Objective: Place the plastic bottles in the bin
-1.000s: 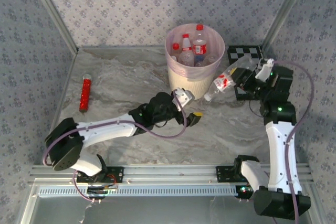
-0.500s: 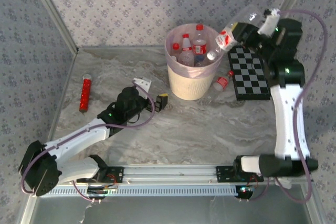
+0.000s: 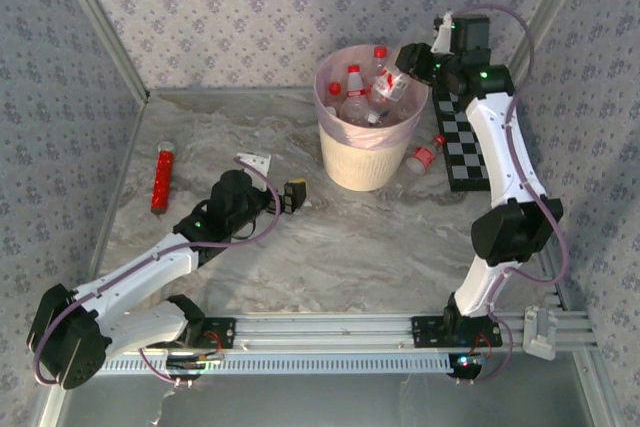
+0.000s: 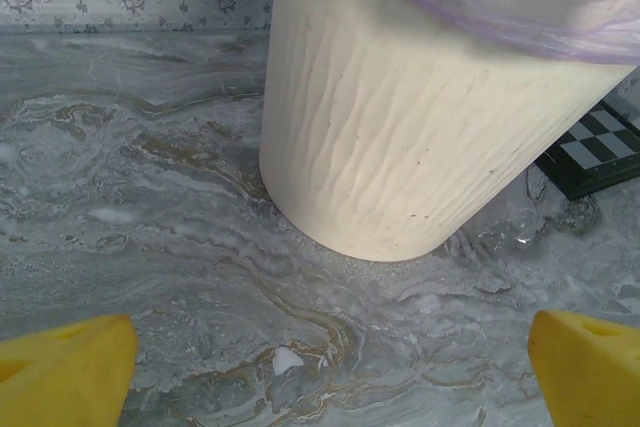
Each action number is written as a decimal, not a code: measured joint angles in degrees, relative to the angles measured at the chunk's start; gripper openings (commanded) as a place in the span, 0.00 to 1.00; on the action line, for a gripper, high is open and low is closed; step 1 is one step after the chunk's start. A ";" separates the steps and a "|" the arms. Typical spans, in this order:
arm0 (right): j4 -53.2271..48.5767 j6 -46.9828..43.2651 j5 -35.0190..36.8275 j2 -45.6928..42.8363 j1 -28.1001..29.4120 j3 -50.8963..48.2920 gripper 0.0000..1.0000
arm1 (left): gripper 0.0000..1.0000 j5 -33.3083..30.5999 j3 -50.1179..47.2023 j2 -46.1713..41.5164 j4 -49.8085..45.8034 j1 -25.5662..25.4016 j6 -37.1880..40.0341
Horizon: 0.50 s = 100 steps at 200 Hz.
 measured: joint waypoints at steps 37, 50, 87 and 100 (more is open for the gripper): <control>0.42 -1.38 3.50 0.90 2.99 -3.19 0.28 | 1.00 0.04 0.00 0.72 -0.11 0.13 -0.04; 0.85 -1.88 4.52 1.31 3.65 -3.26 0.29 | 1.00 0.17 0.00 0.79 -0.09 0.26 -0.04; 4.22 -2.05 5.57 1.40 4.68 -6.34 0.42 | 1.00 0.20 0.00 1.05 -0.28 0.26 -0.17; 5.11 -1.88 5.77 1.40 4.70 -7.76 0.53 | 1.00 0.20 0.00 1.05 -0.31 0.26 -0.17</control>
